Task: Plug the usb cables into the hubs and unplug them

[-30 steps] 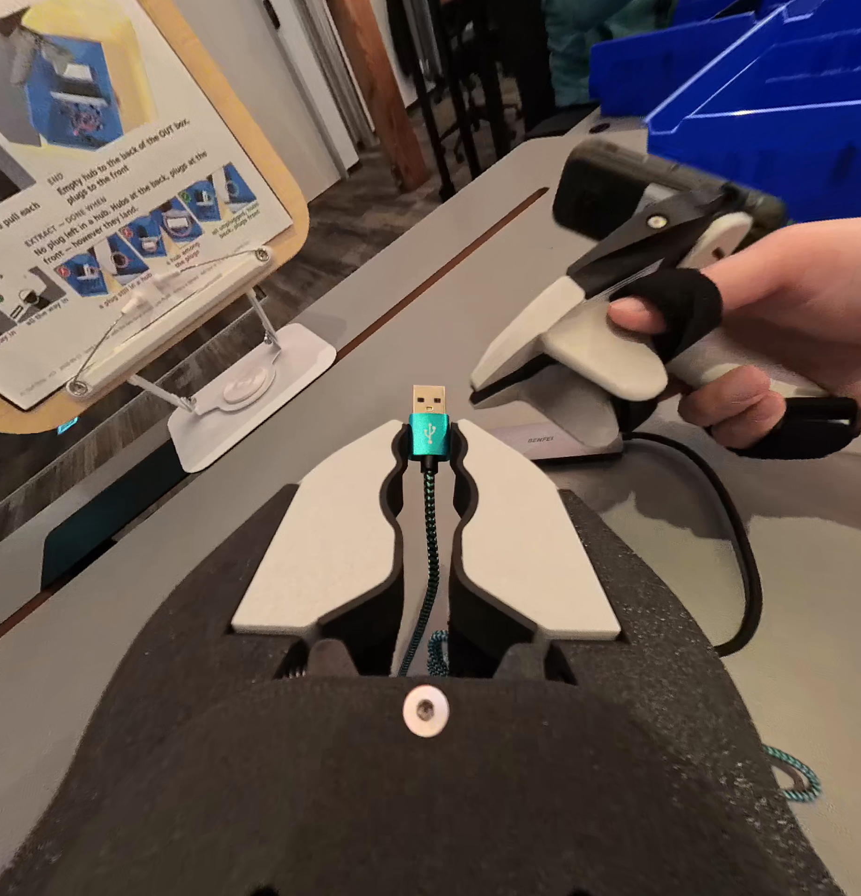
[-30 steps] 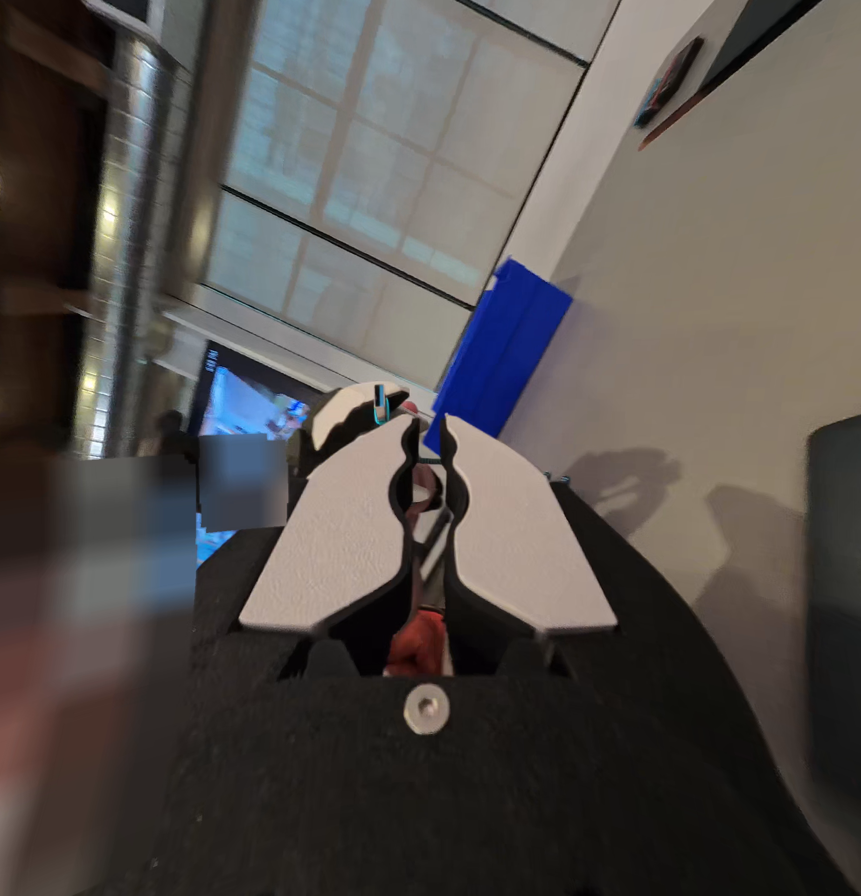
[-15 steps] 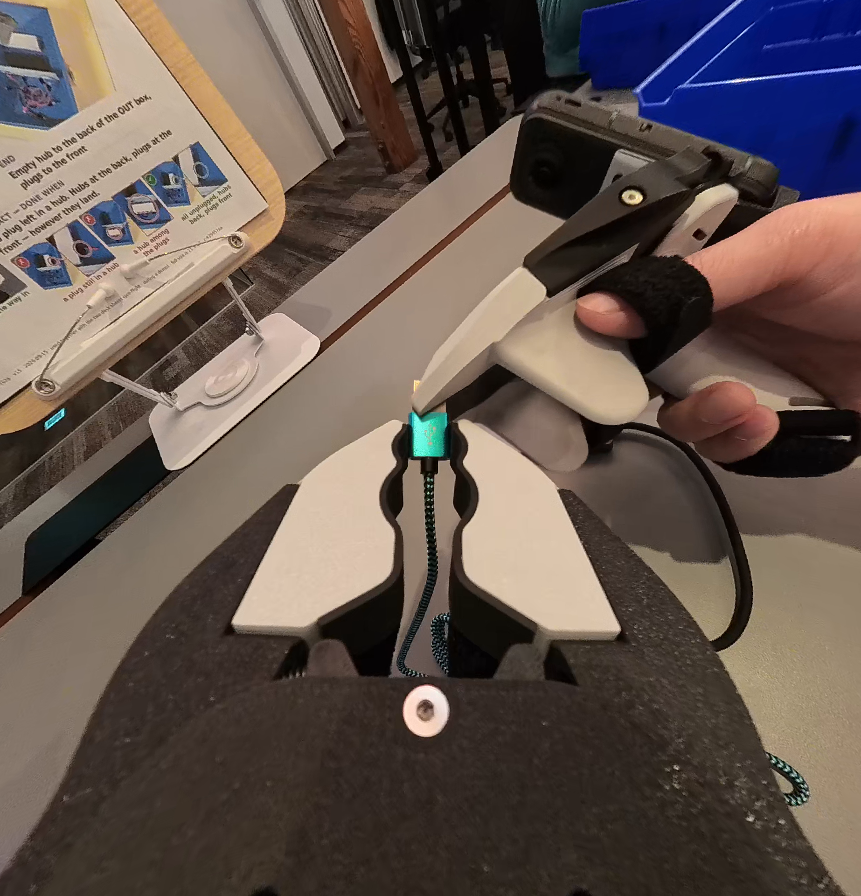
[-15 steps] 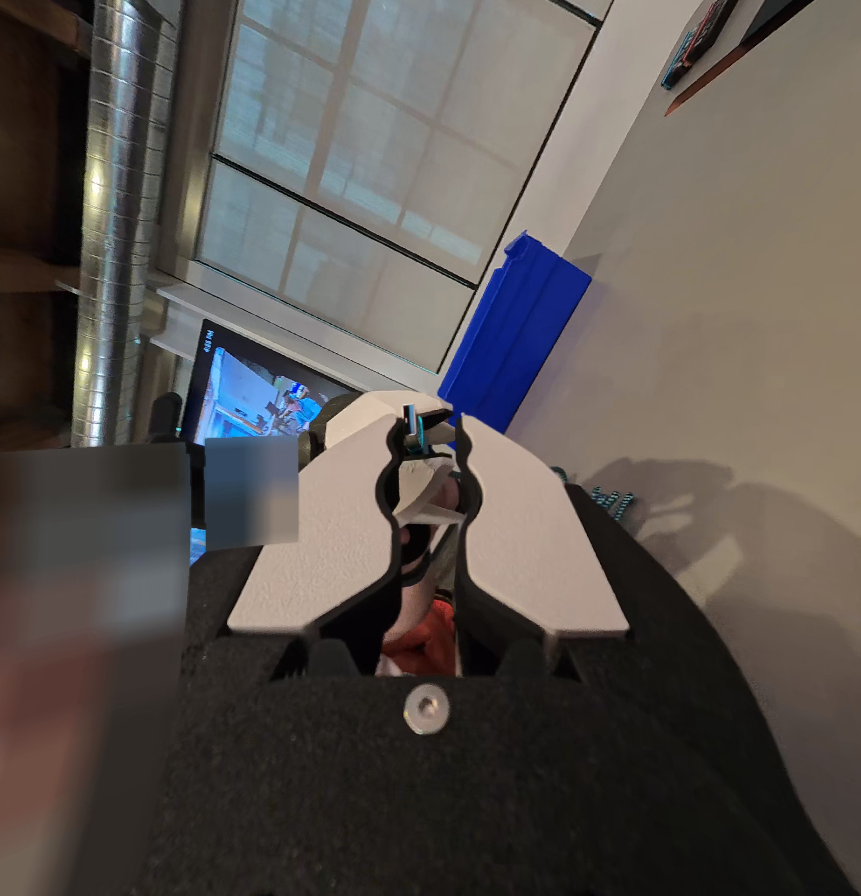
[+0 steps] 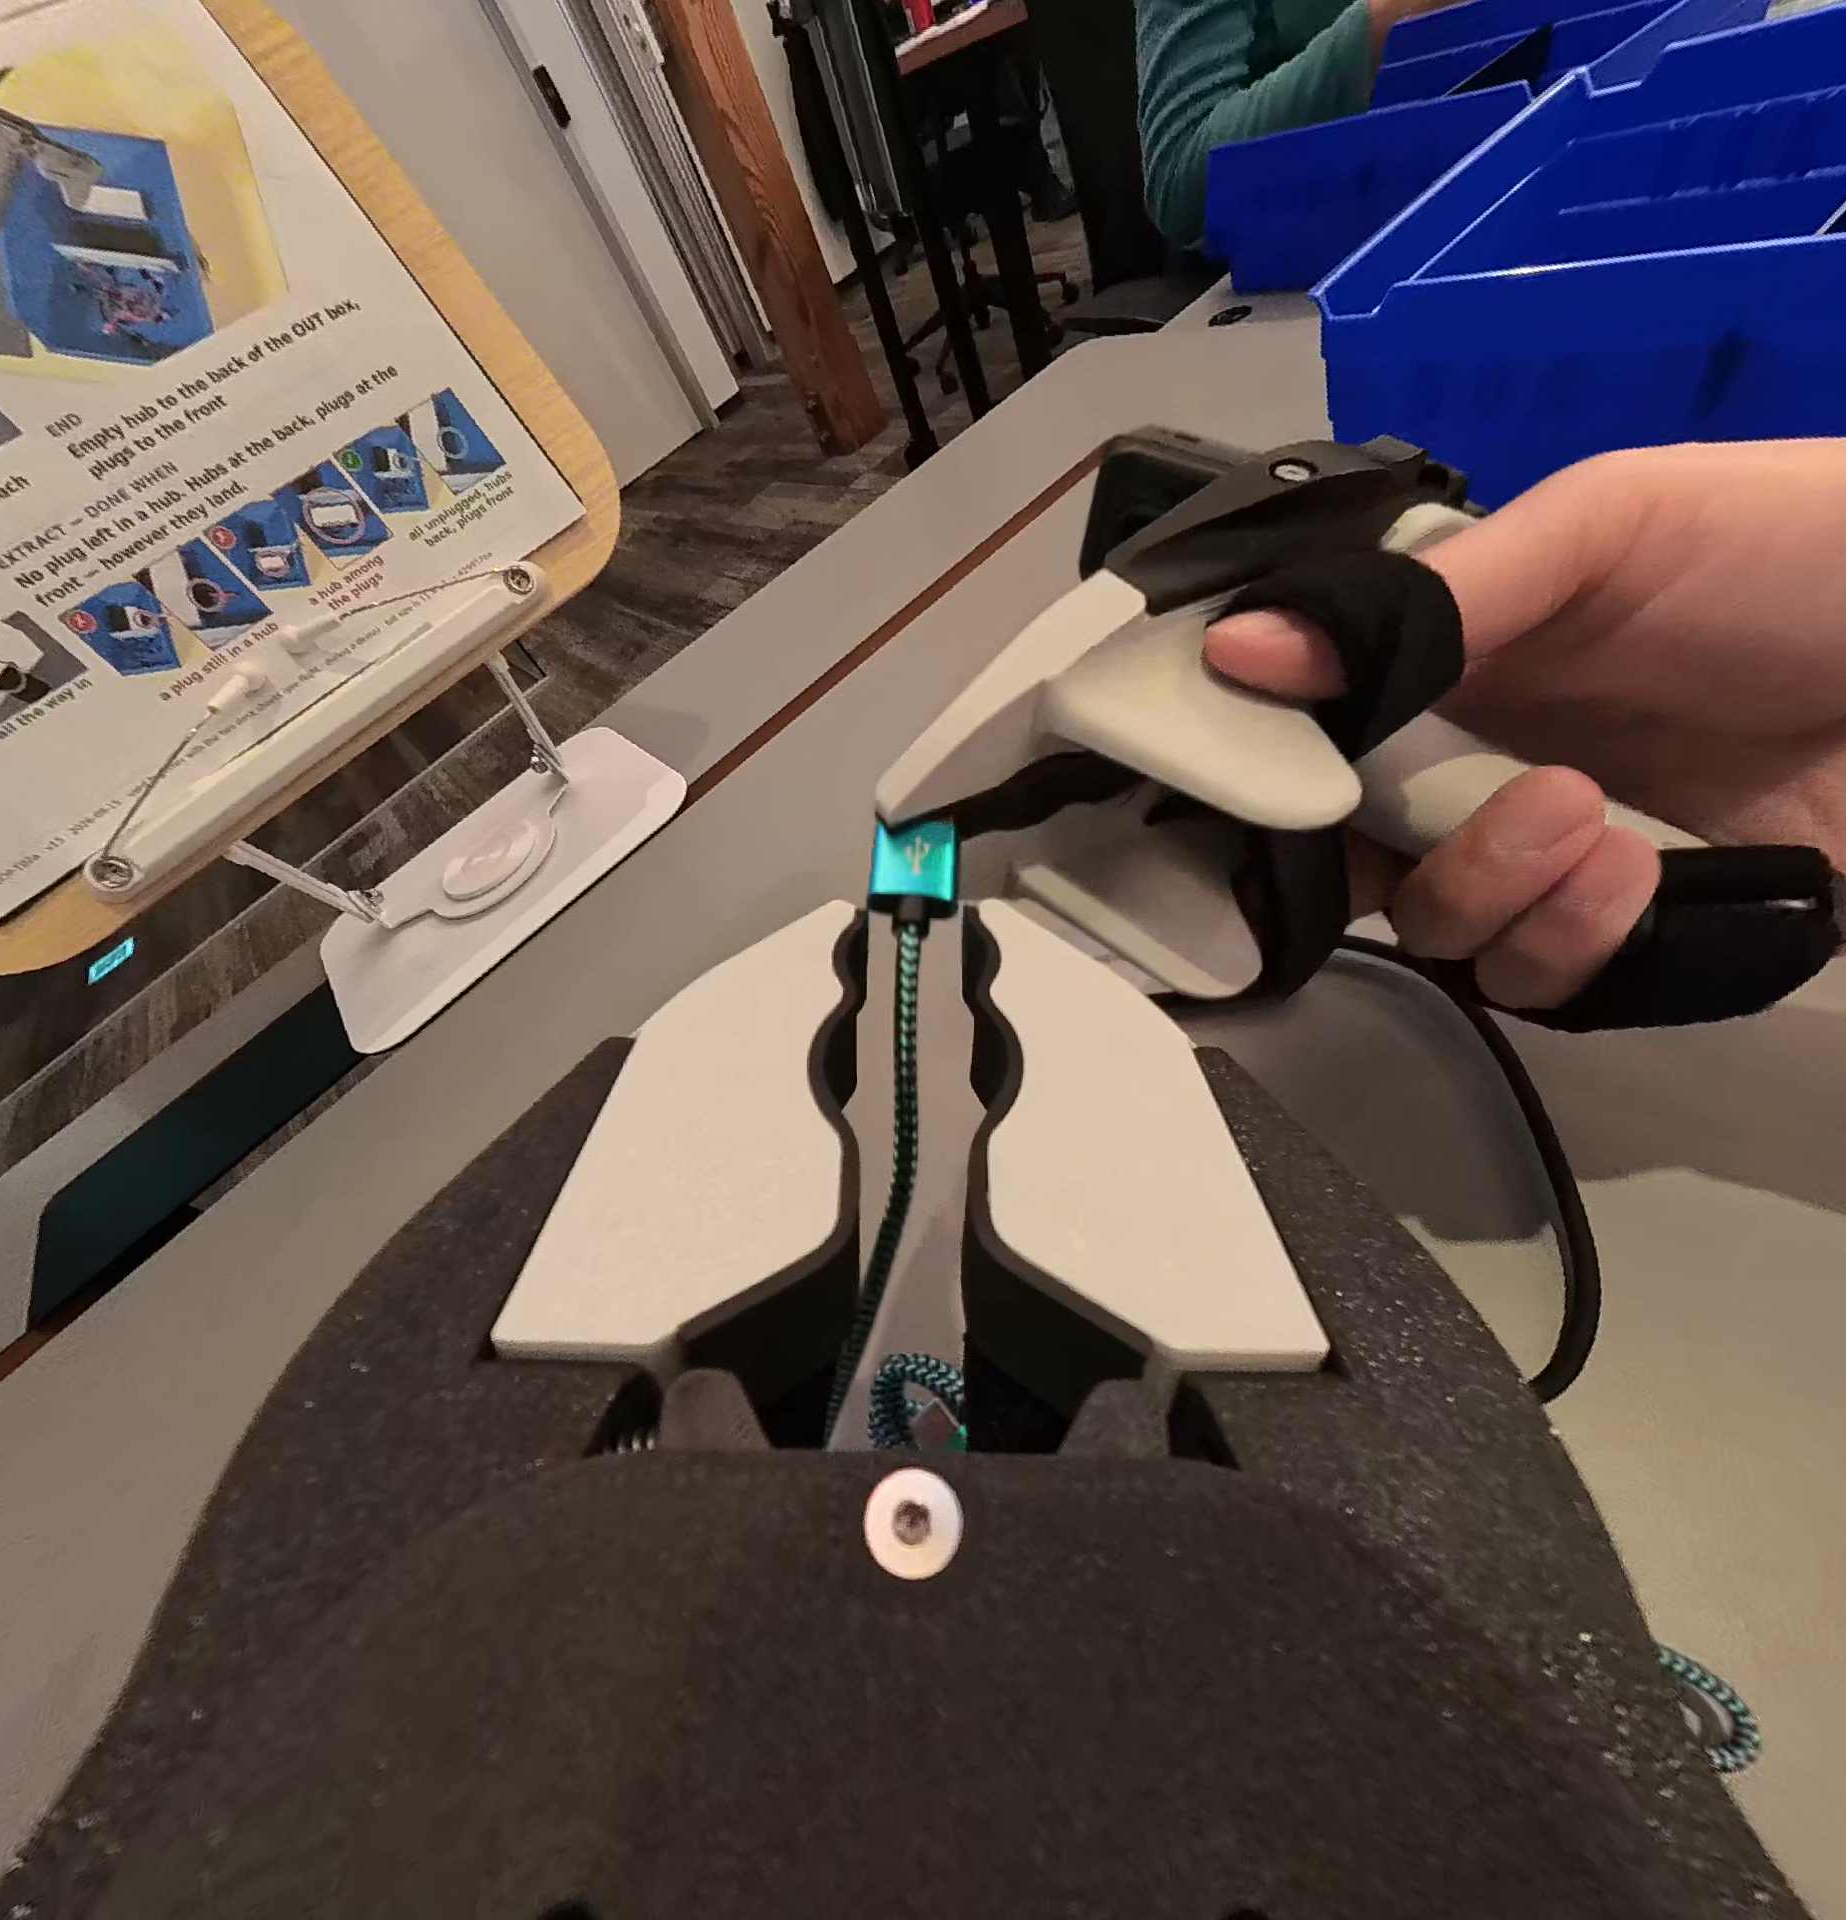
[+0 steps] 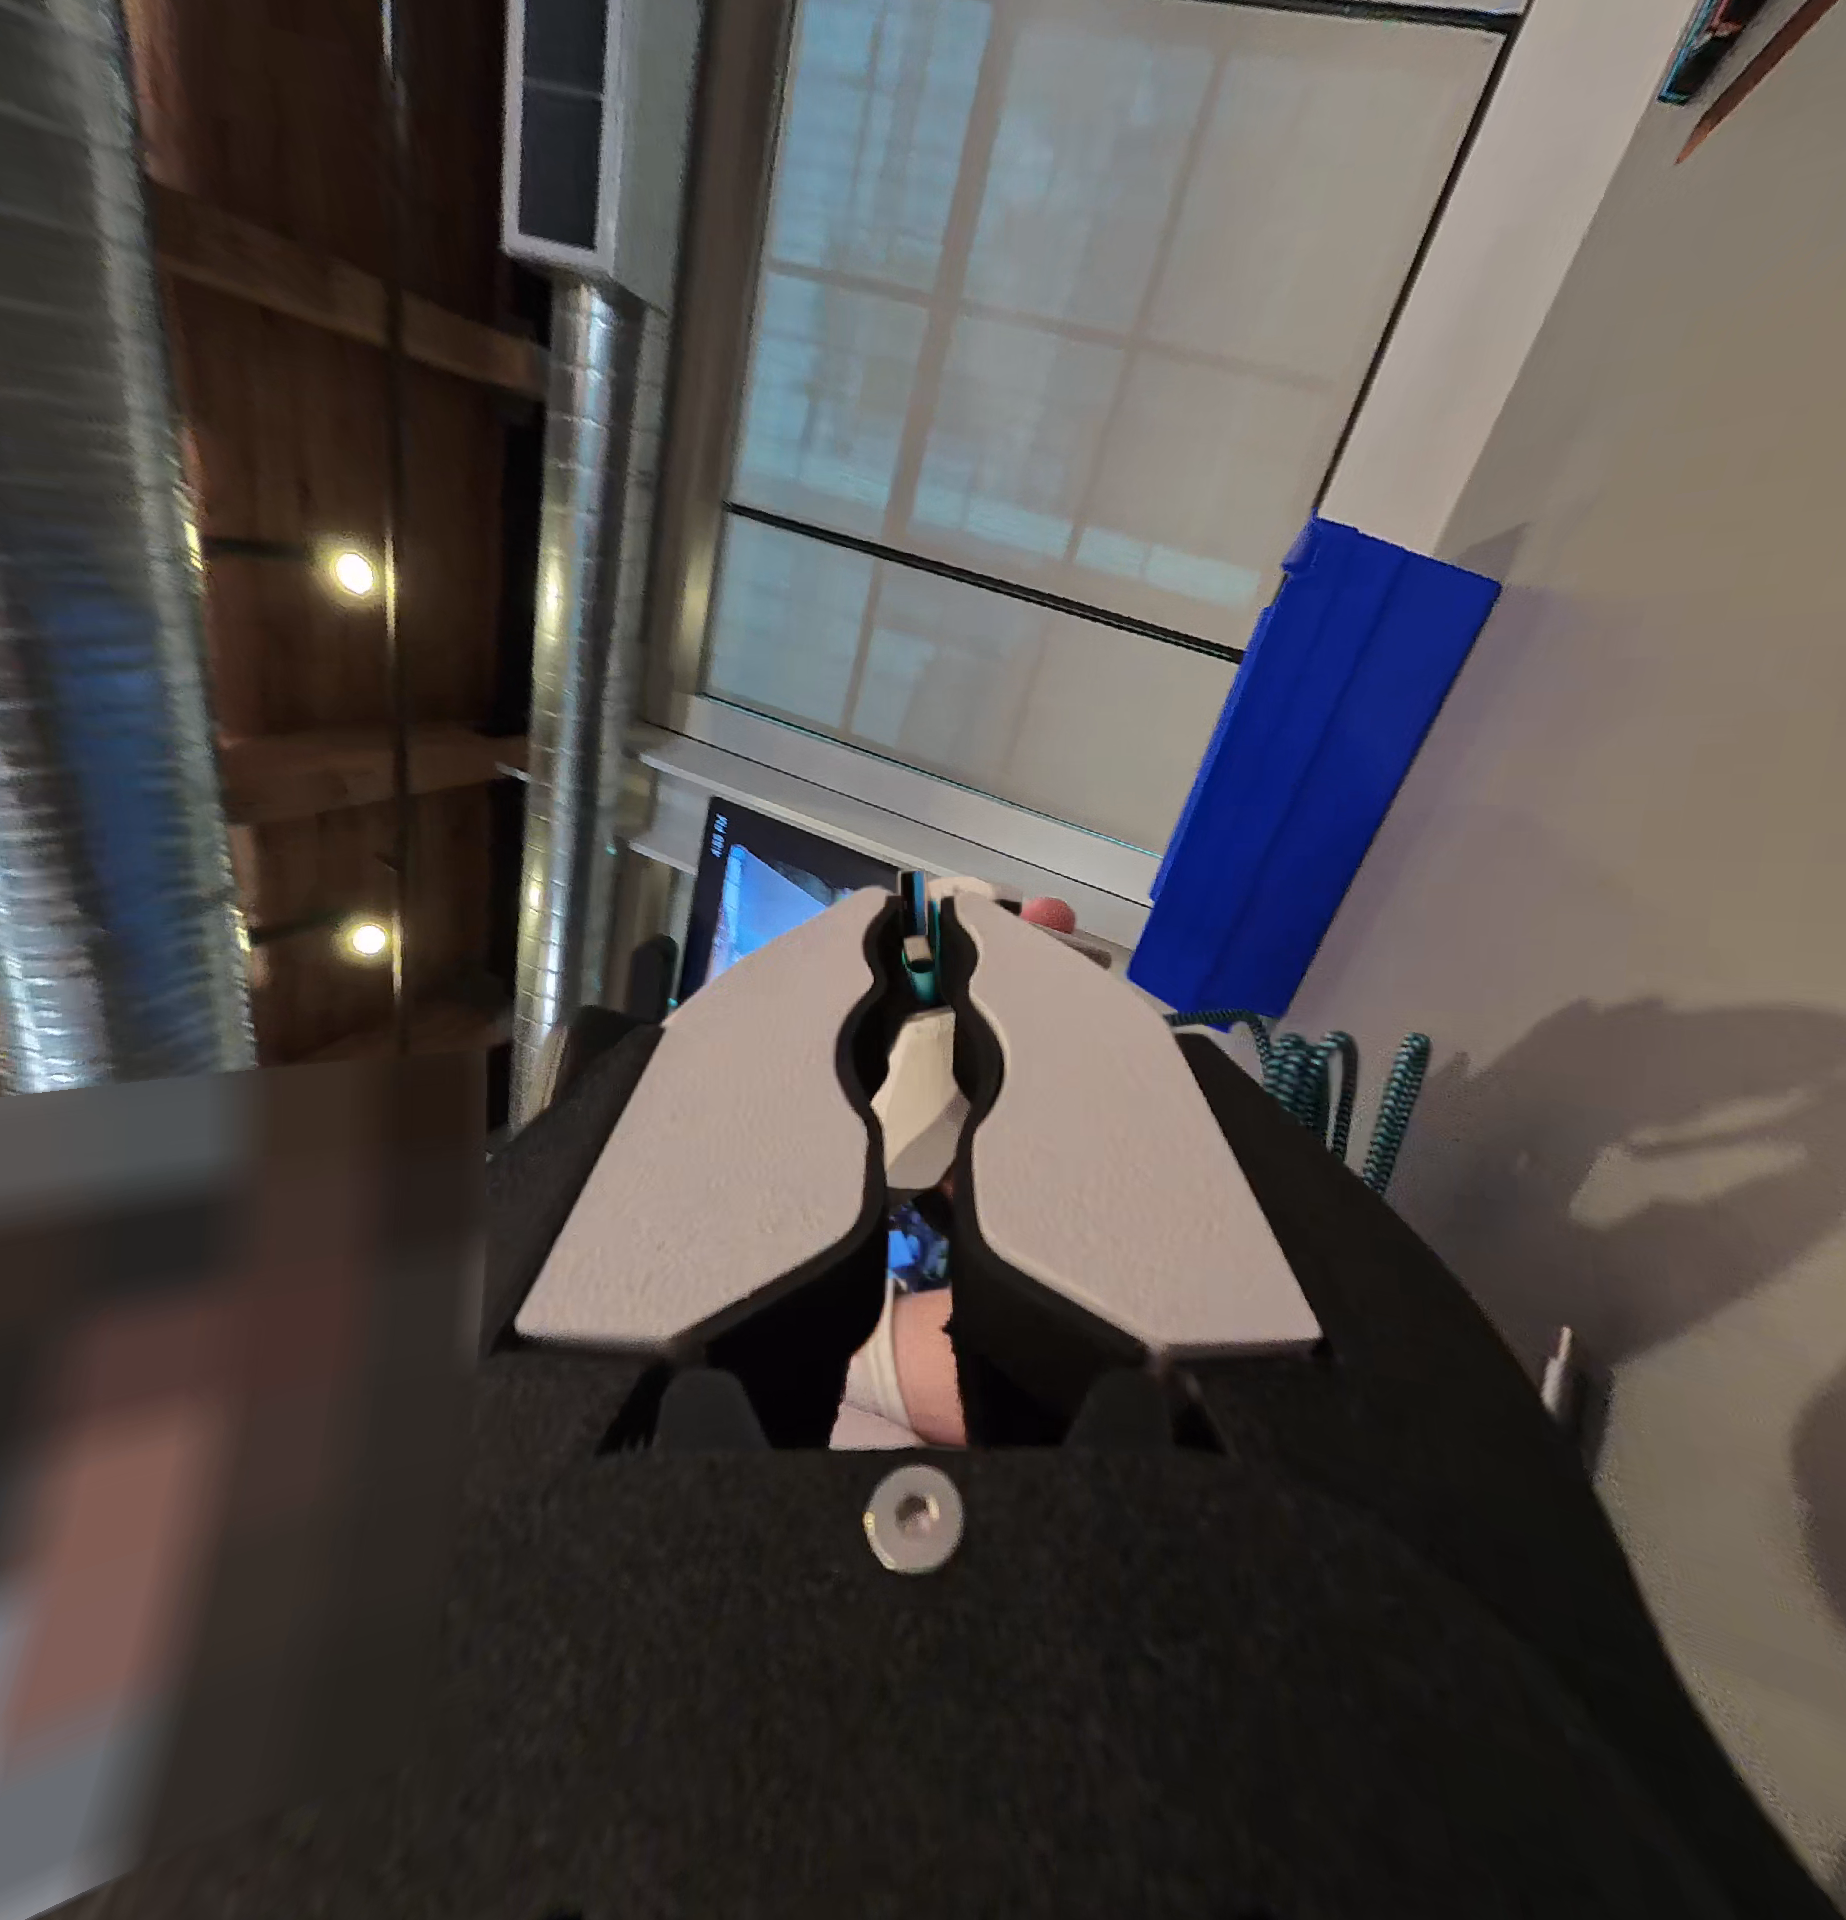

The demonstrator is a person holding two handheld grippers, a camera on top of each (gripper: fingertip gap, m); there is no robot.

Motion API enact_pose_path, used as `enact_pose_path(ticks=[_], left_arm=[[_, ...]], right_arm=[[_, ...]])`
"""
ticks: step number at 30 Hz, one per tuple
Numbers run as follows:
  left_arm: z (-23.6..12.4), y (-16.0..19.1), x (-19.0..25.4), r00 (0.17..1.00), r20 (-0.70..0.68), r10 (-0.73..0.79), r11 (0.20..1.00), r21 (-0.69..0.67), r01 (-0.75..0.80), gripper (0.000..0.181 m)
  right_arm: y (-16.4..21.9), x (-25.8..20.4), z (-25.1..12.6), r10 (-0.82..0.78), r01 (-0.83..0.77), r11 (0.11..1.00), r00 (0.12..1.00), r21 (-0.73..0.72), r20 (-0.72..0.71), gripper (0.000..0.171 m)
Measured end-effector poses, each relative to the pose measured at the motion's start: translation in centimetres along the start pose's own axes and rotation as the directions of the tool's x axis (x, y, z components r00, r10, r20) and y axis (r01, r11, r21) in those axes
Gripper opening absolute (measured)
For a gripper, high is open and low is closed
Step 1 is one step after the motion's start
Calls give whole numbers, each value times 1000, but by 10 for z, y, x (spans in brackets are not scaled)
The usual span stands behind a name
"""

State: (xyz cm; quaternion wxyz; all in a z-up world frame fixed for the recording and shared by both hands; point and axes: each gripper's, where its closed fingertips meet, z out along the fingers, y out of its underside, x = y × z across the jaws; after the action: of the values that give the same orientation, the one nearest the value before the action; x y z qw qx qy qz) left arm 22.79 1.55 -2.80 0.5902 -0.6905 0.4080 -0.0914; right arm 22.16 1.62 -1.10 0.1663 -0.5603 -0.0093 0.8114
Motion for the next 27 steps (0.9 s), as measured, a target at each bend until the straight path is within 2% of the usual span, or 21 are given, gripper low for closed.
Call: enact_pose_path(ticks=[9,18,27], left_arm=[[-4,-10,1,999,18,46,997,67,-47,15],[-10,-14,-3,998,42,55,995,77,-58,8],[-7,-14,3,1000,-4,25,998,62,-25,3]], right_arm=[[1,-5,-1,150,-151,989,981,0,123,6],[-6,-5,-6,165,-169,985,978,21,127,6],[-7,-3,-10,186,-191,981,972,19,140,6]])
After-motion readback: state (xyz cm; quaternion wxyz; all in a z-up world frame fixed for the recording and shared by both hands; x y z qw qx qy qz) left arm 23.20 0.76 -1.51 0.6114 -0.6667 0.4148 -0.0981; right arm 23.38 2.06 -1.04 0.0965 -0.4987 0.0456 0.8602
